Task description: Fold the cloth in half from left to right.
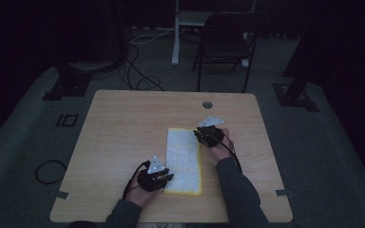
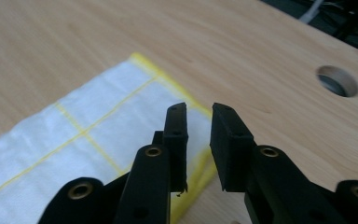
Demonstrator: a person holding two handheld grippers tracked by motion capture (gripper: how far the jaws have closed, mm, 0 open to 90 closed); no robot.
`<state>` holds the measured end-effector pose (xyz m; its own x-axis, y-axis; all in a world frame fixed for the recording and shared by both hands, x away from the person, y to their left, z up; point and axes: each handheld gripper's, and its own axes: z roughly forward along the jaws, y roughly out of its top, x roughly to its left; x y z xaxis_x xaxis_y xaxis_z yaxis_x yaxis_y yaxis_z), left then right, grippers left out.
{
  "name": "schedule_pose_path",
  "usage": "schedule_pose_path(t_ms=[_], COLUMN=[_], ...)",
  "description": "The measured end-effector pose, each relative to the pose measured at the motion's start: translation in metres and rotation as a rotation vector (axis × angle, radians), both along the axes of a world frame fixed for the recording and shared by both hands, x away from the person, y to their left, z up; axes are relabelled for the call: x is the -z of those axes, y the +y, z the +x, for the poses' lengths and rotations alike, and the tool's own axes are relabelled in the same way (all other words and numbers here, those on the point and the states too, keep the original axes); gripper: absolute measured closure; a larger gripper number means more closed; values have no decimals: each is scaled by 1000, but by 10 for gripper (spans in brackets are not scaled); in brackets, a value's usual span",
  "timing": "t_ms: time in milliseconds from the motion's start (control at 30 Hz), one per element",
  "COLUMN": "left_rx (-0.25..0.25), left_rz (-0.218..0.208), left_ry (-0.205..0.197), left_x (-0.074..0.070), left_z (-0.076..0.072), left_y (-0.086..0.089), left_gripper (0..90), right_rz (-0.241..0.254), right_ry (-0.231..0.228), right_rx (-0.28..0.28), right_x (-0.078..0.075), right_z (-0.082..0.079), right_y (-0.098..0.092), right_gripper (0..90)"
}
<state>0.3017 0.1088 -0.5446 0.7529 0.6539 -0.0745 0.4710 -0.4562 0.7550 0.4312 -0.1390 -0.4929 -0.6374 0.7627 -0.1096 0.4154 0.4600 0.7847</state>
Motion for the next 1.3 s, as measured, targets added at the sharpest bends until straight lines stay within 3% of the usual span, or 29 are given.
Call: schedule_pose_path(t_ms=[167,233,600,800,1067,1300], left_rx=[-1,-10,-47,-80,-104,-121], left_rz=[-29,-59,-70,-101,-87,-86], left_ry=[18,37,-10,-22,-49,-58], left_x=[0,-1,-16,-24,-37,-40], left_z=[3,6,22,34,50,61], left_y=[1,2,4,9,13,16], left_gripper=[639,628,588,583,573,573], right_rz=[13,10,29,36,34,39], right_ry=[-7,-5,7,24,40,47], right_rx=[28,36,52,31,17,14], right_x=[-5,-4,-8,-6,-2,4], right_z=[0,0,-1,-2,-3,-7], right_y=[-12,-16,-24,-23,-18,-17], right_gripper=[716,695,631,607,592,571])
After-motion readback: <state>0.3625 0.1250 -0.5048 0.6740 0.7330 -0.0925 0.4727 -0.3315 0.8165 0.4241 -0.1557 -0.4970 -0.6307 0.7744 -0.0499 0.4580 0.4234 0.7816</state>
